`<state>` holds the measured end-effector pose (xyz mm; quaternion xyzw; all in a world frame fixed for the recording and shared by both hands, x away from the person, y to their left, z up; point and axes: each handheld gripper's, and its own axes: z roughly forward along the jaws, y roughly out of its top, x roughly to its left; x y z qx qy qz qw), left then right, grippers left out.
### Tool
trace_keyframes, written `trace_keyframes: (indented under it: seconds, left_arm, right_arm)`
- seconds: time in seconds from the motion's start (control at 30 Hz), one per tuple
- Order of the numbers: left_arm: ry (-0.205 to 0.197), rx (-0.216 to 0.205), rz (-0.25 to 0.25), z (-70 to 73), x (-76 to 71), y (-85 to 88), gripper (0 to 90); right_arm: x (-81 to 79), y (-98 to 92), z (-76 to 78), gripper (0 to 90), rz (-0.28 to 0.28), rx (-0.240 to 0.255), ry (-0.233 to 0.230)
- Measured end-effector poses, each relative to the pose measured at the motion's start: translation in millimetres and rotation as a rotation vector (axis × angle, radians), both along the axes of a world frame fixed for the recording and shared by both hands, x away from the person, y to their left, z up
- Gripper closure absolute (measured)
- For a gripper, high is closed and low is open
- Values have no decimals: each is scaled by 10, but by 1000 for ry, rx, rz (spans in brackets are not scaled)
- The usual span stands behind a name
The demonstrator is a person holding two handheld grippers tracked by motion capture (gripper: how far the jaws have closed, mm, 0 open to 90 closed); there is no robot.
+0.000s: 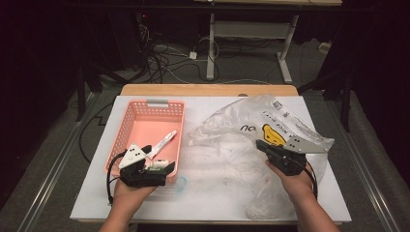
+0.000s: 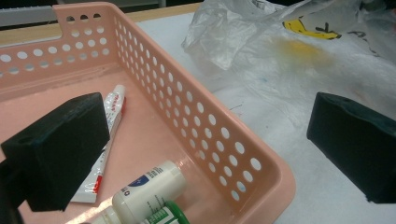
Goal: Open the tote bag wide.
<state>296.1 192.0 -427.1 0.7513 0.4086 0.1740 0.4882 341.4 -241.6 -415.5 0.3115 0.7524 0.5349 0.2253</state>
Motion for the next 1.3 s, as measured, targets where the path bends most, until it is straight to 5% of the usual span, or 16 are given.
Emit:
trace_keyframes:
  seconds: [0.7, 1.1, 1.3]
  left_arm:
    - [5, -21, 59, 58, 24, 174, 0]
    - [55, 17, 134, 54, 132, 442, 0]
    - [34, 10, 133, 151, 163, 471, 0]
  right_arm:
    - [106, 111, 165, 900, -9, 74, -21]
    - [73, 153, 104, 900, 14, 47, -20]
    - [72, 141, 129, 900, 6, 59, -25]
